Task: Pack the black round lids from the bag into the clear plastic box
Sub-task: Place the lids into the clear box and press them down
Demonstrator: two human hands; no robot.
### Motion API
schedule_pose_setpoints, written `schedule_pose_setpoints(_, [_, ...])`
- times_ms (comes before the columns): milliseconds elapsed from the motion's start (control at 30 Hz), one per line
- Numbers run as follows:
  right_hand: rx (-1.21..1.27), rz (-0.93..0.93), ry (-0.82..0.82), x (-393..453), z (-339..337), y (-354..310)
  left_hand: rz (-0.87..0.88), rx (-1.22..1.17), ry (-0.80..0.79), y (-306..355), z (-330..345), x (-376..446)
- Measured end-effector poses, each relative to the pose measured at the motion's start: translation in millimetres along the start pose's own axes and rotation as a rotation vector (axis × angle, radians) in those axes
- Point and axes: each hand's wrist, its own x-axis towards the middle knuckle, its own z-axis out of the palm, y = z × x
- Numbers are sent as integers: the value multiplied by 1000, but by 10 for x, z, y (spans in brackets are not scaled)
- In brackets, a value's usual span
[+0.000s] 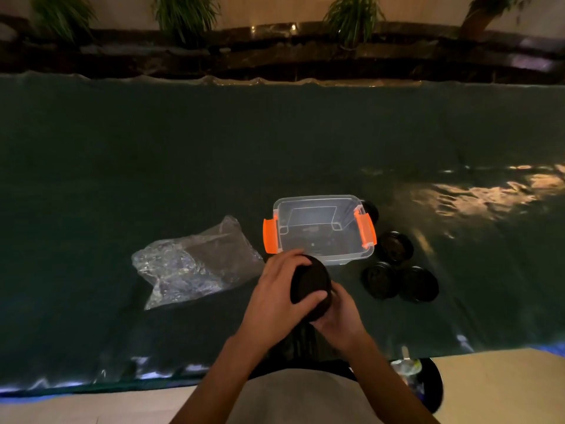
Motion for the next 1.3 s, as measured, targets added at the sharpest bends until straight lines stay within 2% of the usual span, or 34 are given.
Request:
schedule_pose_setpoints(200, [-110,-65,-14,-123,126,-509,1,-87,154,147,52,289])
schedule_pose_setpoints(400, [-288,-314,-49,-207,302,-1124,-16,28,449,289,90,634])
schedule_pose_setpoints(467, [-339,-406,-13,-180,323,-1283,-48,46,478,311,123,744])
schedule_pose_setpoints(600, [-514,-497,94,-70,332,-1419,-215,-56,428,239,249,903])
schedule_pose_setpoints(733, [-640,-542,113,149,371,-1387,-316,-53,411,79,453,1027])
schedule_pose_setpoints(967, [-831,-388,166,652,283,-1280,-512,109,198,-322,710,1261])
schedule_pose_setpoints(1133, [-876,-284,166,901,157,-1320,-532,334,68,-462,887,1356])
schedule_pose_setpoints(1300, [-880,-208,169,1088,94,-1336,-596,451,-20,-554,1003,1378])
